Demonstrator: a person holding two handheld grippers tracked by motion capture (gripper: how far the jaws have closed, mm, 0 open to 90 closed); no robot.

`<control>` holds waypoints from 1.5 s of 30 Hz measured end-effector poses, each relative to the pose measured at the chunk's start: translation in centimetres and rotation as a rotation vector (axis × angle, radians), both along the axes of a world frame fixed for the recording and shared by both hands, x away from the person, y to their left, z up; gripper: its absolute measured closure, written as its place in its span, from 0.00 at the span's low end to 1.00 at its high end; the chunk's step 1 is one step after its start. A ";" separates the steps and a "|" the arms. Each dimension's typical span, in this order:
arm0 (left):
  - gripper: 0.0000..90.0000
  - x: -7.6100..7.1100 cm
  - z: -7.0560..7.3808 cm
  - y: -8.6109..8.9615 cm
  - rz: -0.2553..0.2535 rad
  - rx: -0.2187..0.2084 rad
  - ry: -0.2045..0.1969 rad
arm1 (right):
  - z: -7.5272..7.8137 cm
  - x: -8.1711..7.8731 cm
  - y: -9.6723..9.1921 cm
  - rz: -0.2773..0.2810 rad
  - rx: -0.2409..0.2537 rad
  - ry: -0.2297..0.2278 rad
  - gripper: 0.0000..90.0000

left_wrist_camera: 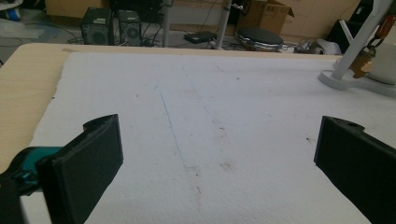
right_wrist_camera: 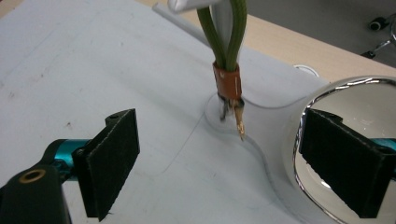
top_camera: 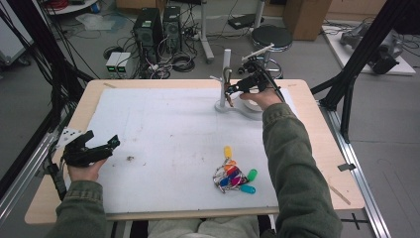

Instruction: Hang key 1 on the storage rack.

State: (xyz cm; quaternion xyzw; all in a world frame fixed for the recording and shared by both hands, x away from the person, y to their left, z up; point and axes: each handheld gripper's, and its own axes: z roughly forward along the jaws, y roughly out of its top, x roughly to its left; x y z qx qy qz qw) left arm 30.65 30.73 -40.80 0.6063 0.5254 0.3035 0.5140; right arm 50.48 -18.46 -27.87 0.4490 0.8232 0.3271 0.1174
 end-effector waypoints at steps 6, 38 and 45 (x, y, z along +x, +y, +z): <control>0.02 0.0 0.0 0.0 0.000 -0.003 -0.002 | 0.5 -0.6 -0.4 -0.001 -0.003 0.001 0.01; 0.02 0.0 0.0 0.0 0.008 -0.012 -0.005 | -0.9 -4.8 -2.8 0.013 0.027 0.010 0.01; 0.02 0.0 0.0 0.1 0.005 -0.008 -0.004 | -1.6 -5.4 -3.2 0.016 0.031 0.009 0.01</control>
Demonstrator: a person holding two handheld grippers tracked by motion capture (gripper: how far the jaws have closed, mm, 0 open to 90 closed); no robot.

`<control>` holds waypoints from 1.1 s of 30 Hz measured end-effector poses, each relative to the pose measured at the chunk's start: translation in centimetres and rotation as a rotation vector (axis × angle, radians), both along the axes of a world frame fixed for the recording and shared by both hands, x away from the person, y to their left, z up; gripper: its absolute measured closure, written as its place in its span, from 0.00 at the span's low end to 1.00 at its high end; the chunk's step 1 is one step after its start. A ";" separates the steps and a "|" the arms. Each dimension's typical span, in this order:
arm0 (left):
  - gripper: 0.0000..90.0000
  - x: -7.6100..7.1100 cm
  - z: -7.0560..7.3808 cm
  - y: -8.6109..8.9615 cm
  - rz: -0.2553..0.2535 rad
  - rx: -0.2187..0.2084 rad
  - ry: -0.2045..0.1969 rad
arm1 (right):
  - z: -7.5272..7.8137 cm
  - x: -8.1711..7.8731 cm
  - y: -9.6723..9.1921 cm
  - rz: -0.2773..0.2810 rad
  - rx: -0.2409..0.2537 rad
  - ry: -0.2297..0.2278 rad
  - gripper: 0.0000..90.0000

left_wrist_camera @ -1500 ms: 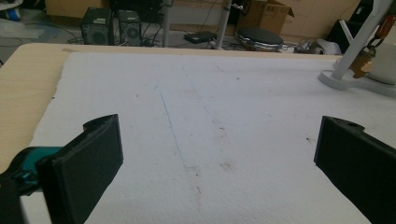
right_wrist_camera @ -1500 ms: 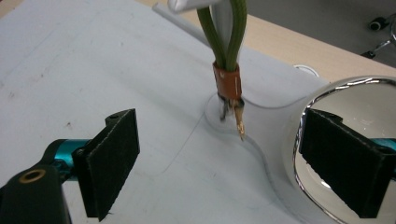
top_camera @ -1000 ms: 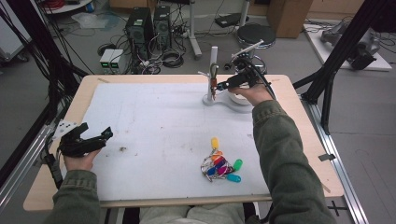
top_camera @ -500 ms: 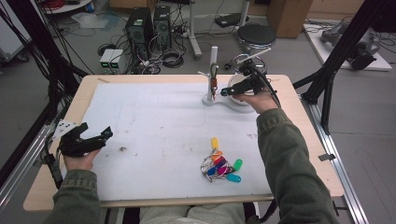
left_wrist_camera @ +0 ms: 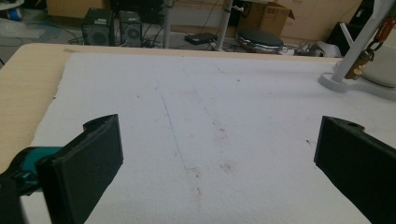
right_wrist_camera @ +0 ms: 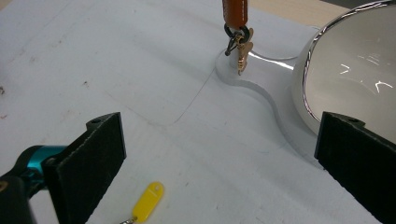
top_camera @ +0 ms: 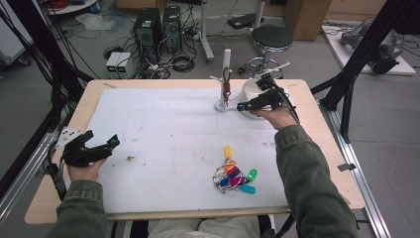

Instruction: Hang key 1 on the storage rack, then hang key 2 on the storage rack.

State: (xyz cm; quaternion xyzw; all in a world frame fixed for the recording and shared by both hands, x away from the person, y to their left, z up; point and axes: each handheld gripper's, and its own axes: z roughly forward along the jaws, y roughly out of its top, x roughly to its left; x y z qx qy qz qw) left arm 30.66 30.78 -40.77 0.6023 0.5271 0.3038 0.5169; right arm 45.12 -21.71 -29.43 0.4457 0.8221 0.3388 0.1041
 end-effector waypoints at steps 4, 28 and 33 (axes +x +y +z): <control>0.02 0.1 0.0 0.0 0.001 -0.001 0.001 | -0.2 -0.4 -0.1 0.009 0.005 -0.007 0.01; 0.02 0.0 0.0 0.0 -0.002 0.001 0.003 | -2.9 -3.5 0.3 0.080 0.015 0.032 0.01; 0.02 0.0 0.0 -0.1 -0.002 0.001 0.003 | -3.7 -4.6 0.5 0.105 0.017 0.031 0.02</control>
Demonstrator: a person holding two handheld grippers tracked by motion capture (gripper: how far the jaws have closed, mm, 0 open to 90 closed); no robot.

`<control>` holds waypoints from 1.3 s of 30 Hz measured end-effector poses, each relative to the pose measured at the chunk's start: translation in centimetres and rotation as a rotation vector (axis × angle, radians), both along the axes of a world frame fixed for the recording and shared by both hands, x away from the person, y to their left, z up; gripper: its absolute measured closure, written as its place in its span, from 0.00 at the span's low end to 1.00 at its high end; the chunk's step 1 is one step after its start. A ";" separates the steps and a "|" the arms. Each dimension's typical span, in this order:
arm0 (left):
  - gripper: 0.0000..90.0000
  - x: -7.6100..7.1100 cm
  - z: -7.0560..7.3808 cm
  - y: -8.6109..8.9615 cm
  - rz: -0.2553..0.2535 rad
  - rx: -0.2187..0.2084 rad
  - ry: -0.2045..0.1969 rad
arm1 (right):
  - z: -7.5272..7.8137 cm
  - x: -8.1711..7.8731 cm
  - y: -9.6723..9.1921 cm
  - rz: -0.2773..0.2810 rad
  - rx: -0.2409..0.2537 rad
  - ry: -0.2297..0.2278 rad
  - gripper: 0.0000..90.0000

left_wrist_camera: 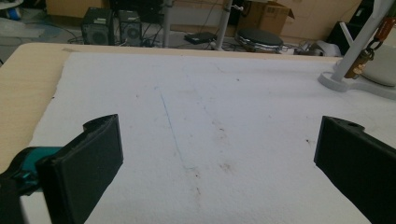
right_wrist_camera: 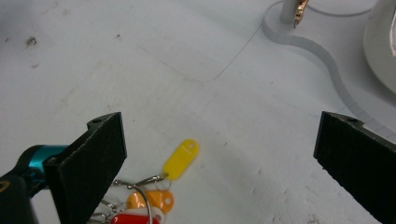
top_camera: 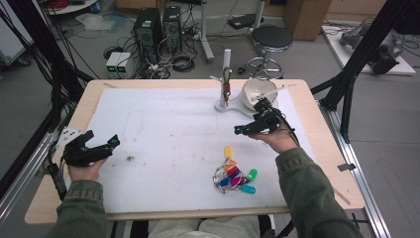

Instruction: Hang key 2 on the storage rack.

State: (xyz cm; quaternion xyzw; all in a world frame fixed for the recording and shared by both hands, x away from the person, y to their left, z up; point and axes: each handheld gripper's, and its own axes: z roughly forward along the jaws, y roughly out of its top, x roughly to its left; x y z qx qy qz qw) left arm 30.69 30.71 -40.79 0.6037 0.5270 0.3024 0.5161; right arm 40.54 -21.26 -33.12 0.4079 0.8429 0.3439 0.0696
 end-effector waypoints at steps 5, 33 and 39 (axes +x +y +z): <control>0.02 0.0 0.0 0.0 0.001 0.000 -0.001 | -0.7 -0.7 -0.1 0.024 0.008 0.002 0.02; 0.02 -0.1 0.0 0.0 0.004 0.000 -0.002 | -4.7 -3.4 -0.2 0.078 -0.010 0.069 0.02; 0.02 -0.1 0.0 0.0 0.004 -0.002 -0.004 | -5.6 -4.2 0.4 0.102 -0.020 0.081 0.02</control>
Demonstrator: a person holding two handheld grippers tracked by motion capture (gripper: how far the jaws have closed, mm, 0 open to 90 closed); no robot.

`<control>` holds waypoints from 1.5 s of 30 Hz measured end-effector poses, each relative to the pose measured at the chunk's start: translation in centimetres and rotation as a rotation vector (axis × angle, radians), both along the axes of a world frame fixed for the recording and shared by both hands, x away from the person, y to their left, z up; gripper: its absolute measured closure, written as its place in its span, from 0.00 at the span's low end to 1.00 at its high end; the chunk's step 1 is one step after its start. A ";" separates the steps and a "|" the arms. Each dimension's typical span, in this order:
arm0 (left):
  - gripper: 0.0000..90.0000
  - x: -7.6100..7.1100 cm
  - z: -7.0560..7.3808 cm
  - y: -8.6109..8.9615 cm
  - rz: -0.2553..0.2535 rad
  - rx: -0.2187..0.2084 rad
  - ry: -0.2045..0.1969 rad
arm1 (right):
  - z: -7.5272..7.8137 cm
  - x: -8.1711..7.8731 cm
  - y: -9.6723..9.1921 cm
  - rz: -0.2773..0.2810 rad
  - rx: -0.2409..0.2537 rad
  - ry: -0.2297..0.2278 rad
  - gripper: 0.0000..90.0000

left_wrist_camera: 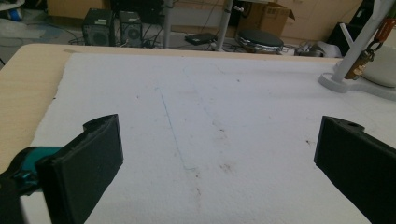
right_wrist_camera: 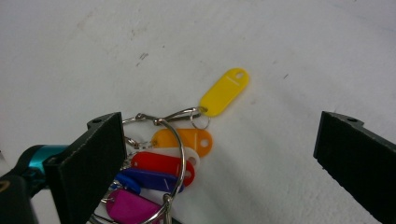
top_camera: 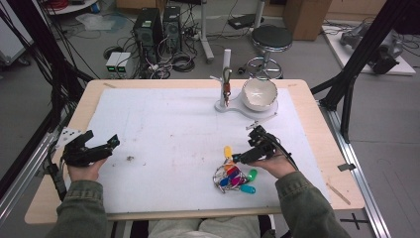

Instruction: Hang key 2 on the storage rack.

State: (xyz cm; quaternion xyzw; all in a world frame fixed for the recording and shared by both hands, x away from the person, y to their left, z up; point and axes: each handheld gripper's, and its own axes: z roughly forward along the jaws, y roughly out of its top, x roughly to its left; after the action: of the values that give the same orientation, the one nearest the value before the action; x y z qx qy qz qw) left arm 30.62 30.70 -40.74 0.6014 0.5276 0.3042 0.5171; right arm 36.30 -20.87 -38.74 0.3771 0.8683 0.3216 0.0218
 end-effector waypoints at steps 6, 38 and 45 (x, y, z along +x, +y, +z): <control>0.02 0.0 0.0 0.0 0.000 0.000 0.001 | -0.8 -0.5 0.4 0.018 -0.011 0.015 0.02; 0.02 0.0 0.0 0.0 -0.002 0.003 0.006 | -2.9 -2.3 1.2 0.063 -0.029 0.175 0.49; 0.02 0.0 0.0 0.0 -0.002 0.005 0.004 | -3.2 -2.2 0.9 0.054 -0.025 0.223 0.87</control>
State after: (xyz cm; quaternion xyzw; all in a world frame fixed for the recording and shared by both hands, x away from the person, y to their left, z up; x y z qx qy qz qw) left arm 30.65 30.68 -40.76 0.6037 0.5273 0.3039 0.5149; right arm 34.07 -19.94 -41.89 0.3869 0.8790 0.2673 -0.0791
